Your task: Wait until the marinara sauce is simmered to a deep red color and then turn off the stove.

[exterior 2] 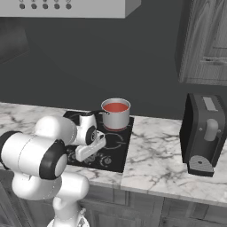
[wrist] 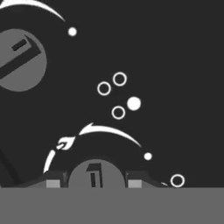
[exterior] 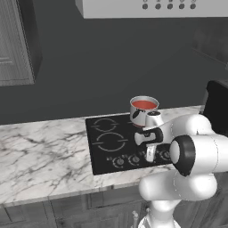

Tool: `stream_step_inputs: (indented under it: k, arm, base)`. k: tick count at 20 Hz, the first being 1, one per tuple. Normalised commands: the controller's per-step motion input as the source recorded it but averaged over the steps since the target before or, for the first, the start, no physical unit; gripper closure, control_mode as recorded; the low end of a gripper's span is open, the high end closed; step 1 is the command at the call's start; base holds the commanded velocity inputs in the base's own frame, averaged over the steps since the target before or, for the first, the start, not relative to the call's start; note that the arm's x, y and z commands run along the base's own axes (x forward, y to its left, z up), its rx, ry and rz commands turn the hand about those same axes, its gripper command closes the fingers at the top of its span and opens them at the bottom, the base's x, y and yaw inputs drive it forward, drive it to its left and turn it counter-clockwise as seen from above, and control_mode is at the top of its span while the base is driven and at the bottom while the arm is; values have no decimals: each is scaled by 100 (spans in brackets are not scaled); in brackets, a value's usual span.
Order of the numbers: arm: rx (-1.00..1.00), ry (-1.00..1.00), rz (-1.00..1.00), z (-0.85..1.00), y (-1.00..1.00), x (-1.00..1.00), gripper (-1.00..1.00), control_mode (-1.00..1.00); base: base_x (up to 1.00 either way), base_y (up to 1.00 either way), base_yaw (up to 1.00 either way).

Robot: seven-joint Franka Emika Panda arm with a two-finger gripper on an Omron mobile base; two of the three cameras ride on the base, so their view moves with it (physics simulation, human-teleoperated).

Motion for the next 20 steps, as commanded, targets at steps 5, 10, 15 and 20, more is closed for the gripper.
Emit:
stream_step_inputs:
  k: [5,10,15,20]
  arm:
    - [0,-4,-28,-27,0,-26,100,-100]
    - [0,-5,-28,-25,0,-26,100,-100]
    - [0,-2,-28,-22,0,-22,100,-100]
    - [0,0,-28,-22,0,-19,100,-100]
  base:
    - [0,0,0]
    - [0,0,0]
    - [0,0,0]
    - [0,0,0]
